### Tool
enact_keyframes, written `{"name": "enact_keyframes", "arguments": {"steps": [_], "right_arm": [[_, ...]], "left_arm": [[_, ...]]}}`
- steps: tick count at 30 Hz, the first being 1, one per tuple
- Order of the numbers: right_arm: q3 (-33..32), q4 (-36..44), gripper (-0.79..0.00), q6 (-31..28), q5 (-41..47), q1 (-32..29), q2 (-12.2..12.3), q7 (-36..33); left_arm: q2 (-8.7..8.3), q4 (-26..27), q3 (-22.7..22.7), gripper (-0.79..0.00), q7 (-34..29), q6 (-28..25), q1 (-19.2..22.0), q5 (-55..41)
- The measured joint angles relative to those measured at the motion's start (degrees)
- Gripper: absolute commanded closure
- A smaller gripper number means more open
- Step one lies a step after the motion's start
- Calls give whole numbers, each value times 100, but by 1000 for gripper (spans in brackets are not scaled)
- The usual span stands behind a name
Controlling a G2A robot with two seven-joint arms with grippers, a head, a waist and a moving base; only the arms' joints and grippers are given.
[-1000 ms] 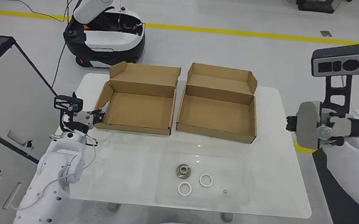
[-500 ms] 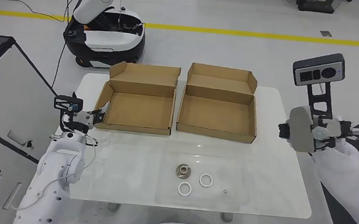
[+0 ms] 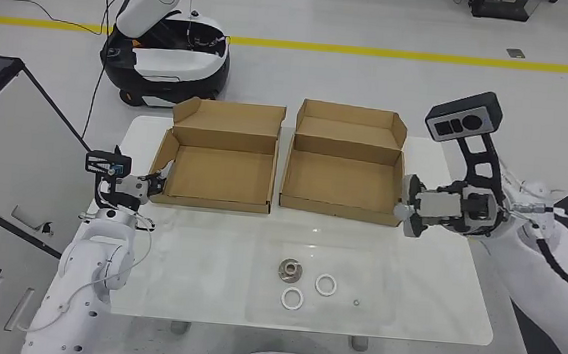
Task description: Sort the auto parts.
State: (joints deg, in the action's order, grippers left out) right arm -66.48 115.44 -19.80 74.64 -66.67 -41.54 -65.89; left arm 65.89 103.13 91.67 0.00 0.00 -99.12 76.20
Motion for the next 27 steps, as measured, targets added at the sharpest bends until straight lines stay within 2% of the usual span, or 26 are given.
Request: {"name": "enact_keyframes", "arguments": {"steps": [13,18,27], "right_arm": [[-73,32,0,-143,870,-211,-257,-131],[-143,13,0,-46,757,-225,-326,-106],[-338,23,0,261,34,-282,-401,116]], "left_arm": [[0,0,0,-785,0,0,0,0],[0,0,0,-785,0,0,0,0],[0,0,0,-785,0,0,0,0]]}}
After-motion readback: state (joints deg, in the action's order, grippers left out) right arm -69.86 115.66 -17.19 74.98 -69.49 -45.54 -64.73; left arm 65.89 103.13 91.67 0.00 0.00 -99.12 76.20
